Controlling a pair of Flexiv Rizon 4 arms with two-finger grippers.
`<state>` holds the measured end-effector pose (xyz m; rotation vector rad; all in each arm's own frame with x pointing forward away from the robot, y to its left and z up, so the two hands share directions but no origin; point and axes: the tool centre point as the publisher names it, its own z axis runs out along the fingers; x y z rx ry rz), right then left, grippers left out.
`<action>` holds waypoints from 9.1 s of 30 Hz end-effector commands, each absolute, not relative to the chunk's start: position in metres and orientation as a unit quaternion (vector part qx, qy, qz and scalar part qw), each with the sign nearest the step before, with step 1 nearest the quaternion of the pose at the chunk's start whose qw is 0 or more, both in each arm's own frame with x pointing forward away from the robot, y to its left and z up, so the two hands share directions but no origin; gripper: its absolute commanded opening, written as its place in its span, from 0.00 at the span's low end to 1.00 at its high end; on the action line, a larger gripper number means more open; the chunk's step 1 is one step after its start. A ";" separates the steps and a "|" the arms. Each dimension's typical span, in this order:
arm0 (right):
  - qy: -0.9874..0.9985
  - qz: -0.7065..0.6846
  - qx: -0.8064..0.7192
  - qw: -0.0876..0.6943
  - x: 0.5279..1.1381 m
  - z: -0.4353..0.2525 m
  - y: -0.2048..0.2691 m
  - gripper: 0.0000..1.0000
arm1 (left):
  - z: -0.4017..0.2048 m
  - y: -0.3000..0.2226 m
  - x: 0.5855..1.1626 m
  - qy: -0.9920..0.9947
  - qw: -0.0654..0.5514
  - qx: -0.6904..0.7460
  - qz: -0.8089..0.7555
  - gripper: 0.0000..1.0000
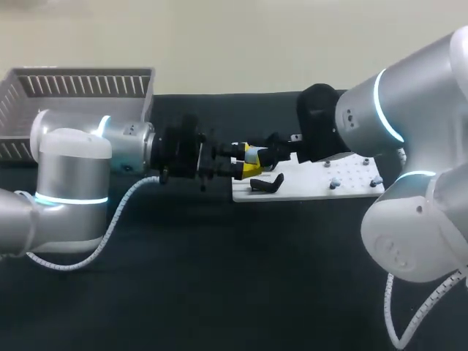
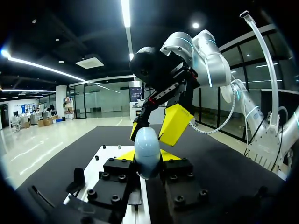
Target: Pick up each earbud case from the left stands, insert the matching earbuds, close the lid, and place the case in the box.
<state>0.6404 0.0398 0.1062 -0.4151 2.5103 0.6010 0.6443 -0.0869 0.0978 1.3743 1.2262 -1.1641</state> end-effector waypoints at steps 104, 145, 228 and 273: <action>0.972 -0.033 -0.129 0.194 0.622 0.093 -0.128 1.00 | 0.097 -0.087 0.642 0.498 0.466 0.558 -0.473 0.00; 0.980 -0.069 -0.125 0.137 0.643 0.032 -0.150 0.49 | 0.097 -0.087 0.642 0.498 0.466 0.558 -0.473 0.00; 0.977 -0.072 -0.145 0.136 0.659 0.019 -0.145 0.40 | 0.097 -0.087 0.642 0.498 0.466 0.558 -0.473 0.00; 0.980 -0.062 -0.118 0.151 0.652 0.063 -0.140 0.00 | 0.097 -0.087 0.642 0.498 0.466 0.558 -0.473 0.00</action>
